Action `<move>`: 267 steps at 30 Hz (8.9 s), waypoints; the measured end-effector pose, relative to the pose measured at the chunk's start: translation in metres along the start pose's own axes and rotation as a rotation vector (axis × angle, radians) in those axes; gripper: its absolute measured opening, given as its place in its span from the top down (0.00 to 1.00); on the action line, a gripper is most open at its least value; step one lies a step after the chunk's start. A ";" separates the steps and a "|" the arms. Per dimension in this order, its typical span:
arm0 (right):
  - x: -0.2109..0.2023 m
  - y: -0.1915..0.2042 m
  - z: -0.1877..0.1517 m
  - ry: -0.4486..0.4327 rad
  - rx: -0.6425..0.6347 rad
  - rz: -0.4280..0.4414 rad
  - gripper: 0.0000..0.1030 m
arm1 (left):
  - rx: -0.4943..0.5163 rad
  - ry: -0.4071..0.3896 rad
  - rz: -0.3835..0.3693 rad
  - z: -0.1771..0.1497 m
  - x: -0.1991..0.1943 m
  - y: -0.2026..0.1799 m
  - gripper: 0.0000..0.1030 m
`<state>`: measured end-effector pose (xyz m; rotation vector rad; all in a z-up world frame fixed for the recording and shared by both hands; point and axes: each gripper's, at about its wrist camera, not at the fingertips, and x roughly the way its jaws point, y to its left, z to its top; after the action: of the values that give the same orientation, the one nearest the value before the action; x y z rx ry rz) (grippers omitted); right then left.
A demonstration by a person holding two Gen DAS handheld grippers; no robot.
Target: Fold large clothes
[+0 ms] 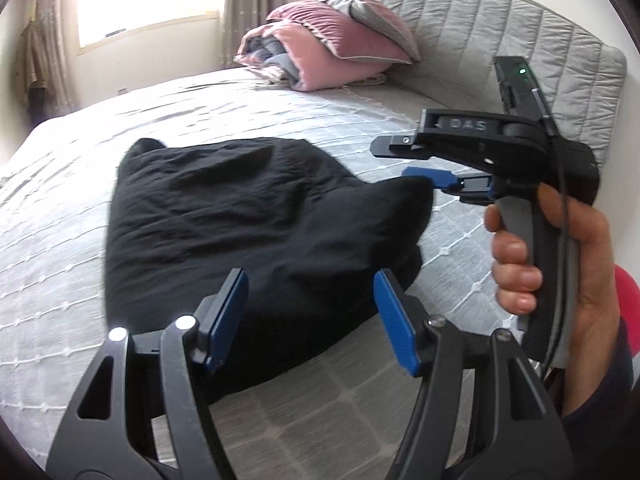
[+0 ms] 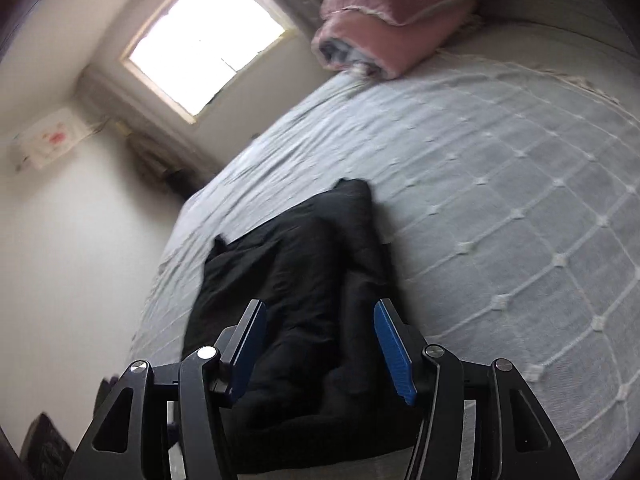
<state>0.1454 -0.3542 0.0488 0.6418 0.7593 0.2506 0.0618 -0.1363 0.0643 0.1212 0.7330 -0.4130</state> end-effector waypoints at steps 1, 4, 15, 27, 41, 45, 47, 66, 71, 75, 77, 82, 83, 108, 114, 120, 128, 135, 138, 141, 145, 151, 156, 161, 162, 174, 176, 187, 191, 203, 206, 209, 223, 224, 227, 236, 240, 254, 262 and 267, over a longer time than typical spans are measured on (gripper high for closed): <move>0.004 0.006 -0.001 0.019 -0.024 0.003 0.43 | 0.000 0.004 0.016 0.001 -0.001 0.005 0.36; 0.027 0.020 -0.012 0.107 -0.113 -0.060 0.43 | -0.025 0.020 0.048 0.004 -0.002 0.024 0.36; 0.020 0.026 -0.020 0.089 -0.162 -0.065 0.82 | -0.214 0.008 -0.041 -0.014 0.017 0.112 0.36; 0.066 0.020 -0.028 0.112 -0.299 -0.250 0.83 | -0.231 0.025 0.001 -0.025 0.032 0.104 0.37; 0.010 0.026 -0.029 -0.017 -0.270 -0.242 0.11 | -0.425 0.047 -0.148 -0.023 0.024 0.141 0.37; 0.025 0.004 -0.027 0.086 -0.219 -0.258 0.08 | -0.570 0.059 -0.155 -0.032 0.026 0.177 0.37; 0.038 -0.012 -0.028 0.158 -0.144 -0.250 0.08 | -0.606 0.108 -0.157 -0.042 0.040 0.184 0.37; 0.071 -0.044 -0.041 0.305 0.066 0.016 0.45 | -0.734 0.121 -0.226 -0.058 0.071 0.174 0.23; 0.076 -0.047 -0.042 0.305 0.091 0.007 0.52 | -0.643 0.104 -0.138 -0.062 0.073 0.164 0.28; 0.074 -0.043 -0.044 0.294 0.085 -0.010 0.53 | -0.651 0.110 -0.145 -0.063 0.073 0.170 0.29; 0.072 -0.042 -0.046 0.287 0.072 -0.017 0.52 | -0.680 0.131 -0.197 -0.061 0.072 0.180 0.29; 0.068 -0.043 -0.039 0.289 0.112 -0.003 0.34 | -0.679 0.185 -0.196 -0.046 0.062 0.187 0.28; 0.063 -0.042 -0.036 0.281 0.120 -0.008 0.33 | -0.669 0.195 -0.187 -0.042 0.059 0.186 0.28; 0.077 0.023 -0.025 0.156 -0.282 -0.257 0.90 | -0.450 0.299 0.183 0.122 0.240 0.233 0.15; 0.095 0.016 -0.021 0.191 -0.254 -0.267 0.91 | -0.483 0.263 0.211 0.119 0.243 0.233 0.13; 0.096 0.003 -0.016 0.194 -0.210 -0.211 0.91 | -0.504 0.160 0.165 0.116 0.166 0.232 0.14; 0.071 0.009 -0.012 0.143 -0.204 -0.256 0.51 | -0.500 0.190 0.139 0.019 0.067 0.195 0.14; 0.047 -0.014 -0.021 0.133 -0.048 -0.195 0.36 | -0.607 0.239 -0.028 -0.025 0.060 0.174 0.14; 0.041 -0.021 -0.029 0.156 -0.006 -0.165 0.32 | -0.659 0.234 -0.074 -0.034 0.068 0.177 0.13; 0.037 -0.021 -0.030 0.162 -0.028 -0.156 0.31 | -0.694 0.253 -0.128 -0.038 0.080 0.180 0.12; 0.031 -0.032 -0.025 0.148 0.045 -0.127 0.31 | -0.664 0.238 -0.110 -0.037 0.084 0.175 0.07; 0.024 -0.038 -0.023 0.123 0.053 -0.188 0.22 | -0.649 0.229 -0.118 -0.039 0.086 0.172 0.07; 0.034 -0.043 -0.026 0.162 0.067 -0.179 0.21 | -0.653 0.234 -0.131 -0.041 0.087 0.173 0.07; 0.039 -0.056 -0.026 0.189 0.138 -0.134 0.18 | -0.672 0.242 -0.146 -0.043 0.090 0.173 0.07; 0.039 -0.056 -0.027 0.189 0.135 -0.136 0.18 | -0.672 0.244 -0.148 -0.043 0.091 0.173 0.07; 0.053 -0.057 -0.033 0.253 0.120 -0.077 0.15 | -0.688 0.254 -0.179 -0.042 0.097 0.177 0.06; 0.060 -0.063 -0.037 0.291 0.158 -0.038 0.15 | -0.697 0.252 -0.187 -0.044 0.098 0.178 0.06; 0.066 -0.057 -0.040 0.298 0.137 0.006 0.44 | -0.727 0.224 -0.190 -0.043 0.100 0.178 0.14; 0.054 -0.027 -0.037 0.233 0.016 -0.032 0.54 | -0.731 0.196 -0.166 -0.041 0.092 0.176 0.32; -0.013 0.036 0.002 -0.006 -0.250 -0.026 0.67 | -0.688 0.011 -0.155 0.006 0.068 0.134 0.48; -0.036 0.024 0.030 -0.068 -0.282 -0.041 0.67 | -0.676 -0.017 -0.211 0.035 0.083 0.103 0.48; -0.059 0.001 0.071 -0.101 -0.323 -0.078 0.68 | -0.643 -0.056 -0.271 0.072 0.113 0.060 0.48; -0.142 -0.390 0.173 -0.018 0.273 -0.392 0.36 | -0.507 0.201 -0.603 0.091 0.292 -0.189 0.27; -0.148 -0.406 0.161 -0.069 0.304 -0.343 0.33 | -0.490 0.192 -0.629 0.091 0.287 -0.186 0.27; -0.176 -0.412 0.148 -0.254 0.372 -0.296 0.32 | -0.447 0.154 -0.623 0.089 0.259 -0.158 0.27; -0.215 -0.271 0.120 -0.332 0.176 -0.458 0.30 | -0.317 0.079 -0.339 0.082 0.160 -0.104 0.24; -0.203 -0.182 0.059 -0.314 0.112 -0.489 0.17 | -0.211 -0.003 -0.261 0.078 0.094 -0.107 0.07; -0.251 0.011 -0.096 -0.508 0.013 -0.770 0.00 | 0.000 -0.071 -0.147 0.043 -0.029 -0.087 0.01; -0.255 0.047 -0.124 -0.534 0.015 -0.843 0.00 | 0.029 -0.123 -0.181 0.028 -0.057 -0.086 0.00; -0.253 0.038 -0.138 -0.572 -0.009 -0.864 0.00 | 0.089 -0.136 -0.162 0.017 -0.052 -0.097 0.00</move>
<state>-0.1303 -0.3721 0.1383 0.3010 0.4205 -0.6978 -0.0017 -0.2123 0.1155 0.1169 0.5927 -0.6026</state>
